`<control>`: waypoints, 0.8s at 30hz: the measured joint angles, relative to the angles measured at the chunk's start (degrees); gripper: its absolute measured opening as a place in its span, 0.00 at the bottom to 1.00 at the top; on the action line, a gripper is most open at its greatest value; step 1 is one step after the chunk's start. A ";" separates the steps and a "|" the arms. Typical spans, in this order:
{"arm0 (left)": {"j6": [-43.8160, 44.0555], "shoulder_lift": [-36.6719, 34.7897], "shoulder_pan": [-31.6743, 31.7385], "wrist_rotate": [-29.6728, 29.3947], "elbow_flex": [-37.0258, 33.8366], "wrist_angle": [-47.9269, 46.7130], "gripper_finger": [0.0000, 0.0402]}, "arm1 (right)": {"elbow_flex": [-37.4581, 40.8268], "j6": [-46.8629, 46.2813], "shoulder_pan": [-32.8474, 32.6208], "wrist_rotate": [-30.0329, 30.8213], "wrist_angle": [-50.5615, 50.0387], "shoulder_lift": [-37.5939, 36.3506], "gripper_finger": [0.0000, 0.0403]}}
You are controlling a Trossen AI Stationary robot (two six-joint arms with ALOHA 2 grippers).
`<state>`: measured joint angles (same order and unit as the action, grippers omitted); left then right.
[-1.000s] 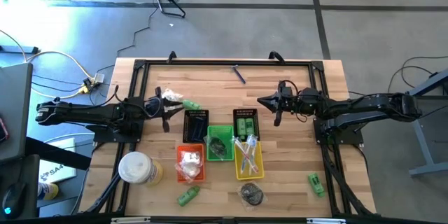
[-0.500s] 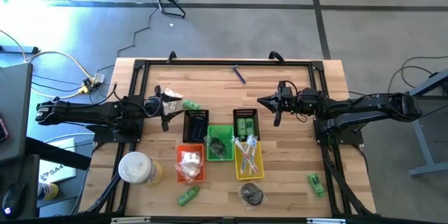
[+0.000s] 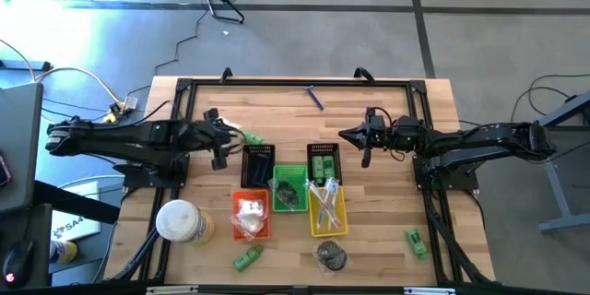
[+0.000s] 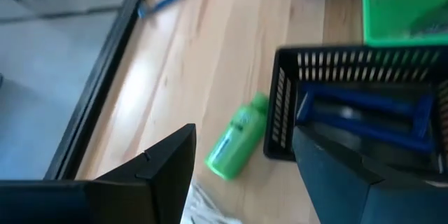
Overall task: Pick & Place Travel size toiletries
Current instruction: Put the green shampoo into the right black bin
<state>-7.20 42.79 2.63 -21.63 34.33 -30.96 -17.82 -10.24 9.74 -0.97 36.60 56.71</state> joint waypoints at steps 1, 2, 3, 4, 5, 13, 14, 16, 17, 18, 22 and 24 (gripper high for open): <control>-0.02 1.90 0.00 -0.02 0.96 -0.98 0.58 | 0.00 0.08 0.00 -0.83 -0.02 0.00 0.00; -0.02 3.74 0.00 -0.02 1.97 -2.15 0.58 | 0.00 0.33 0.00 -1.49 -0.02 0.00 0.00; 0.00 5.61 0.00 -0.03 2.96 -3.40 0.58 | 0.00 0.91 0.00 -2.31 -0.02 0.00 0.00; -0.02 7.50 0.00 -0.03 3.91 -4.67 0.58 | 0.00 1.41 0.00 -3.13 -0.02 0.00 0.00; 0.00 9.44 0.00 -0.03 4.96 -6.17 0.58 | 0.00 1.71 0.00 -3.95 -0.04 0.00 0.00; 0.00 21.51 1.27 0.37 8.97 -13.89 0.58 | 0.00 5.10 0.00 -6.93 -1.93 0.00 0.00; 0.02 22.60 2.00 0.34 9.14 -13.80 0.58 | 0.00 5.73 0.00 -6.87 -2.03 0.00 0.00; -0.03 24.15 3.88 0.24 9.19 -13.32 0.58 | 0.00 6.29 0.00 -6.87 -2.09 0.00 0.00; -0.07 24.85 4.91 0.09 9.19 -13.21 0.58 | 0.00 6.47 0.00 -6.87 -2.20 0.00 0.00; -0.07 25.41 5.98 0.07 9.19 -12.90 0.58 | 0.00 6.76 0.00 -6.86 -2.36 0.00 0.00; -0.02 25.96 10.30 -0.02 9.19 -11.45 0.57 | 0.00 7.08 0.00 -6.84 -2.86 0.00 0.00; -0.02 25.96 12.33 -0.02 9.19 -10.21 0.55 | 0.00 7.10 0.00 -6.78 -2.84 0.00 0.00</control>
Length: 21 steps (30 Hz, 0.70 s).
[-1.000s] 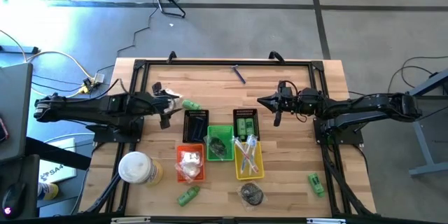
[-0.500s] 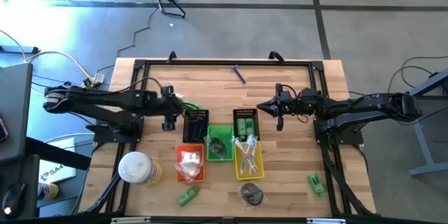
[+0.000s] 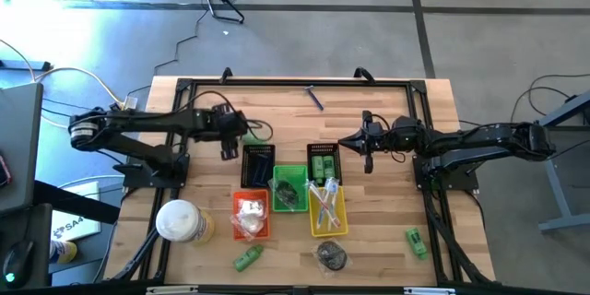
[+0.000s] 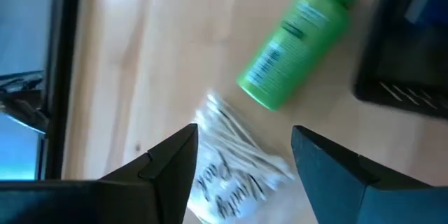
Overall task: Pick & Place Travel size toiletries
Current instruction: Put the green shampoo into the right black bin
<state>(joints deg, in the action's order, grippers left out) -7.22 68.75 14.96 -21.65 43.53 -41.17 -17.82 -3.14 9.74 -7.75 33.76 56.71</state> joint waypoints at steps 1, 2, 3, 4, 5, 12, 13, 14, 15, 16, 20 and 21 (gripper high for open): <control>-0.05 0.00 0.94 0.04 0.00 0.68 0.54 | 0.00 0.00 0.00 0.04 0.00 0.00 0.00; -0.28 -0.02 1.79 0.23 0.00 1.07 0.52 | 0.00 0.00 0.00 0.07 0.00 0.00 0.00; -0.93 -0.07 2.64 0.75 0.00 1.19 0.50 | 0.00 0.00 0.00 0.11 0.00 0.00 0.00; -1.63 -0.09 3.51 1.92 0.00 1.22 0.49 | 0.00 0.00 0.00 0.11 0.01 0.00 0.00; -2.34 -0.11 4.25 3.39 0.00 1.23 0.47 | 0.00 0.00 0.00 0.11 0.00 0.00 0.00; -4.17 0.15 8.73 18.78 -0.02 1.27 0.31 | 0.00 0.50 0.00 0.11 -0.06 0.00 0.00; -4.67 0.15 9.26 20.23 -0.02 1.25 0.29 | 0.00 0.55 0.00 0.11 -0.08 0.00 0.00; -4.97 0.21 9.80 21.45 -0.02 1.29 0.26 | 0.00 0.60 0.00 0.11 -0.10 0.00 0.00; -5.02 0.51 10.39 22.47 -0.02 1.52 0.23 | 0.00 0.62 0.00 0.11 -0.10 0.00 0.00; -5.03 0.84 10.89 23.43 -0.02 1.66 0.20 | 0.00 0.64 0.00 0.11 -0.15 0.00 0.00; -5.09 3.17 13.29 27.12 -0.04 1.73 0.06 | 0.00 1.35 0.00 0.10 -0.56 0.00 0.00; -5.08 4.18 13.77 28.03 -0.04 1.76 0.03 | 0.00 1.49 0.00 0.11 -0.59 0.00 0.00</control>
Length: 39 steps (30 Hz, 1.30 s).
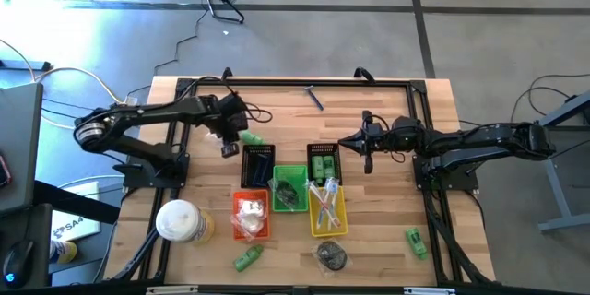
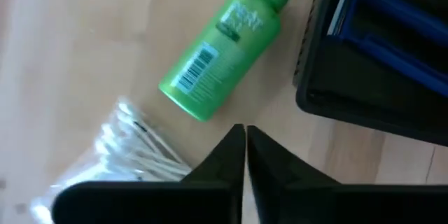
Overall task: Pick & Place Travel size toiletries
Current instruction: Put the green shampoo into the right black bin
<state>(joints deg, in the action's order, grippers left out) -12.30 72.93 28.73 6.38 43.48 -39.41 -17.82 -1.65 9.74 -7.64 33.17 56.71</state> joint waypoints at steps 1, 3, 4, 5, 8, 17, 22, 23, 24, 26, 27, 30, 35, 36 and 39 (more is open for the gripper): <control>0.03 1.06 0.44 0.98 0.00 0.05 0.02 | 0.00 0.02 0.00 0.00 0.00 0.00 0.00; -0.01 3.03 1.03 3.14 0.00 0.49 0.02 | 0.00 0.02 0.00 0.00 -0.14 0.00 0.00; -0.26 4.11 1.07 4.20 0.00 0.91 0.02 | 0.00 0.04 0.00 0.00 -0.21 0.00 0.00; -0.98 5.29 1.05 5.15 0.00 1.15 0.02 | 0.00 0.04 0.00 0.00 -0.34 0.00 0.00; -2.34 8.20 0.98 6.42 0.00 2.40 0.00 | 0.00 0.03 0.00 0.00 -0.39 0.00 0.00; -4.31 14.93 1.00 6.39 0.00 7.99 0.00 | 0.00 0.02 0.00 0.00 -0.42 0.00 0.00; -6.46 15.21 1.55 6.77 -0.11 10.69 0.00 | 0.00 0.40 0.00 0.01 -1.33 0.00 0.00; -6.53 15.21 2.03 6.77 -0.11 11.47 0.00 | -0.01 0.44 0.00 0.18 -1.61 0.00 0.00; -6.54 15.25 2.47 6.72 -0.09 12.55 0.00 | 0.00 0.44 0.02 0.42 -1.75 0.00 0.00; -6.62 15.25 3.61 6.36 -0.07 14.24 0.00 | 0.00 0.50 0.00 1.53 -1.79 0.00 0.00; -6.90 15.27 4.13 6.34 -0.07 15.45 0.00 | -0.02 0.52 0.02 1.92 -1.81 0.00 0.00; -7.46 15.27 5.82 8.33 -0.04 20.30 0.00 | -0.02 0.53 0.02 2.81 -2.08 0.00 0.00; -7.60 15.27 8.96 11.10 -0.02 23.80 0.00 | -0.02 0.52 0.01 3.04 -2.86 -0.01 0.00; -7.60 15.27 9.36 11.08 -0.02 23.77 0.00 | -0.02 0.52 0.02 3.04 -2.86 0.00 0.00; -7.02 15.27 10.03 11.24 -0.02 24.16 0.00 | -0.02 1.05 0.00 3.04 -2.86 0.00 0.00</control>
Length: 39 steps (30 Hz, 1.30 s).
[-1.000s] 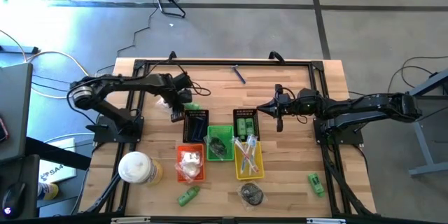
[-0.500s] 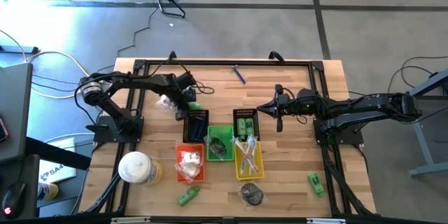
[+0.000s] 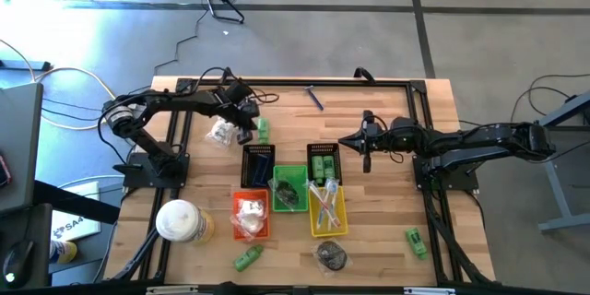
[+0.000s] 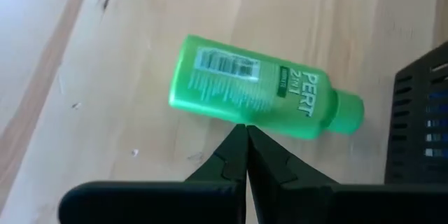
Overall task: Pick & Place Travel size toiletries
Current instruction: Put the green shampoo into the right black bin
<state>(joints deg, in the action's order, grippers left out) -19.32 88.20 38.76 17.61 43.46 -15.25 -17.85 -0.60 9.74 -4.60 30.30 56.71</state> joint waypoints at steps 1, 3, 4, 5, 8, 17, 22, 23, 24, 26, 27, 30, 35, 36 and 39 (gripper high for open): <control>0.26 0.00 -0.01 0.28 0.00 0.30 0.00 | 0.00 0.28 0.02 0.00 0.00 0.00 0.00; 1.43 0.00 -0.13 2.23 0.00 0.77 0.00 | 0.00 0.41 0.00 0.00 0.00 0.00 0.00; 2.52 0.00 -0.15 3.36 0.00 0.77 0.00 | 0.00 0.44 0.01 0.00 0.01 0.00 0.00; 3.87 0.00 -0.29 4.41 0.00 0.68 0.00 | 0.00 0.44 0.02 0.00 0.00 -0.01 0.00; 7.91 0.00 -0.89 4.98 0.00 -0.11 0.00 | 0.00 0.46 0.00 0.00 0.02 0.00 0.00; 15.42 -0.05 -1.75 3.28 0.04 2.50 0.00 | 0.00 0.45 0.01 0.00 -0.03 -0.01 0.00; 23.71 -0.28 -1.66 -3.19 3.16 1.38 0.00 | 0.00 0.46 0.02 0.00 -0.08 -0.02 0.00; 25.57 -0.28 -1.66 -3.52 4.04 0.68 0.00 | 0.00 0.46 0.02 0.00 -0.07 -0.02 0.00; 27.78 -0.28 -1.67 -3.62 4.88 -0.04 0.00 | 0.00 0.46 0.00 0.00 -0.08 -0.02 0.00; 33.12 -0.28 -2.10 -3.74 6.05 -0.58 0.00 | 0.00 0.46 0.02 0.00 -0.08 -0.02 0.00; 35.56 -0.28 -2.38 -4.16 6.42 -0.89 0.00 | 0.00 0.46 0.00 -0.02 -0.07 -0.02 0.00; 41.83 -0.28 -3.61 -5.91 6.90 -1.81 0.00 | 0.00 0.46 0.00 -0.02 -0.09 -0.02 0.00; 42.95 -0.28 -5.25 -6.08 7.21 -2.29 0.00 | 0.00 0.46 0.02 0.00 -0.09 -0.02 0.00; 42.30 -0.28 -5.55 -6.08 7.21 -2.27 0.00 | 0.00 0.46 0.01 -0.02 -0.10 -0.02 0.00; 40.61 -0.28 -5.58 -6.04 7.21 -1.99 0.00 | 0.00 0.46 0.00 -0.02 -0.11 -0.02 0.00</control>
<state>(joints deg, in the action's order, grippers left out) 21.30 87.92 33.19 11.57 50.68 -17.24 -17.85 -0.14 9.74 -4.62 30.20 56.69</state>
